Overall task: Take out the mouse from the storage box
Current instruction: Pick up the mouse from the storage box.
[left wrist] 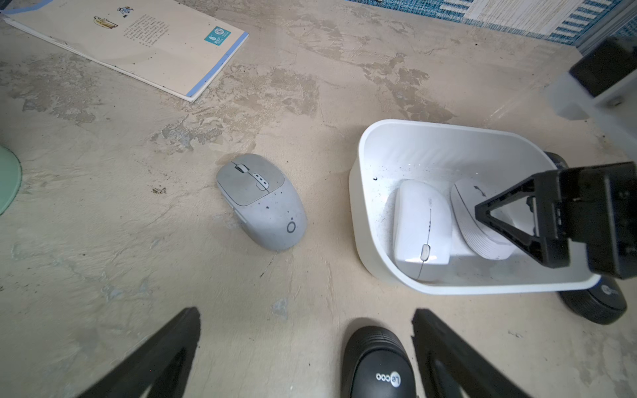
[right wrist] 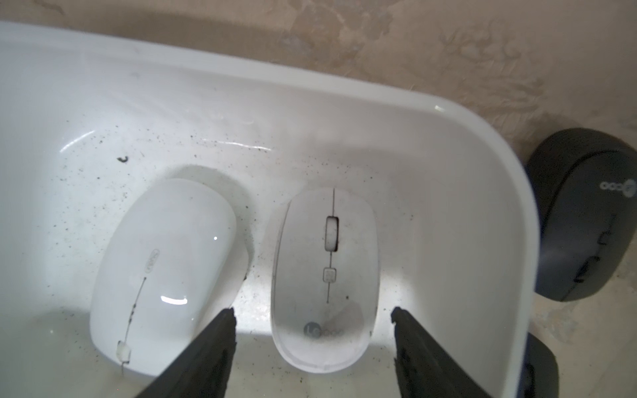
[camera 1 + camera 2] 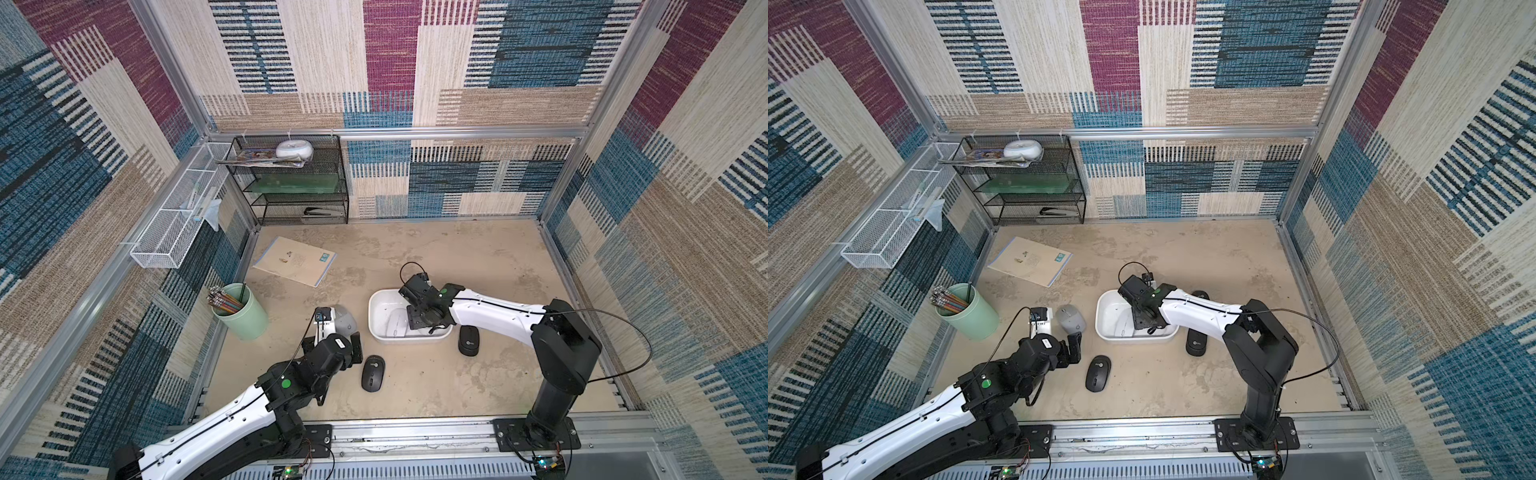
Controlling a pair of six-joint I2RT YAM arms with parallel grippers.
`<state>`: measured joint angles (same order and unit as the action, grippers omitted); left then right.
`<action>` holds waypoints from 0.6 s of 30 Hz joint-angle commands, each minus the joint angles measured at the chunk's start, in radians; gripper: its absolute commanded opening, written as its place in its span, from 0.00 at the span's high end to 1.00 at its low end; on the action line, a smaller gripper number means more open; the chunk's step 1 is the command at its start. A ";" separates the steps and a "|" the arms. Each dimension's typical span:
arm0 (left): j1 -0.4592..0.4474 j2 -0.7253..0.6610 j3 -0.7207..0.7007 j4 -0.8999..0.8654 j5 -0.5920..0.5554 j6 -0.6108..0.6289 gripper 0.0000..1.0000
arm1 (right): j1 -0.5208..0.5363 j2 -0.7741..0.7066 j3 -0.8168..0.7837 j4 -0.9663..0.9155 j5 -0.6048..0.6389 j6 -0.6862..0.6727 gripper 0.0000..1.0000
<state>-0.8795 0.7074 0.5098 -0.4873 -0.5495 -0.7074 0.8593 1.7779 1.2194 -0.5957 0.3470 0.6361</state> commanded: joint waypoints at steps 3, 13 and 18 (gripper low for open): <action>0.001 0.000 0.004 0.027 -0.004 0.004 0.01 | -0.005 0.012 -0.010 0.009 -0.026 -0.016 0.21; 0.003 -0.021 -0.008 0.018 0.004 -0.004 0.00 | -0.009 0.087 0.012 0.014 -0.037 -0.013 0.21; 0.002 -0.036 -0.012 0.009 0.001 -0.011 0.00 | -0.014 0.109 0.021 0.017 -0.042 -0.012 0.23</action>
<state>-0.8783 0.6765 0.4980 -0.4881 -0.5468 -0.7155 0.8467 1.8790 1.2308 -0.5812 0.3092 0.6228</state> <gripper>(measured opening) 0.997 0.770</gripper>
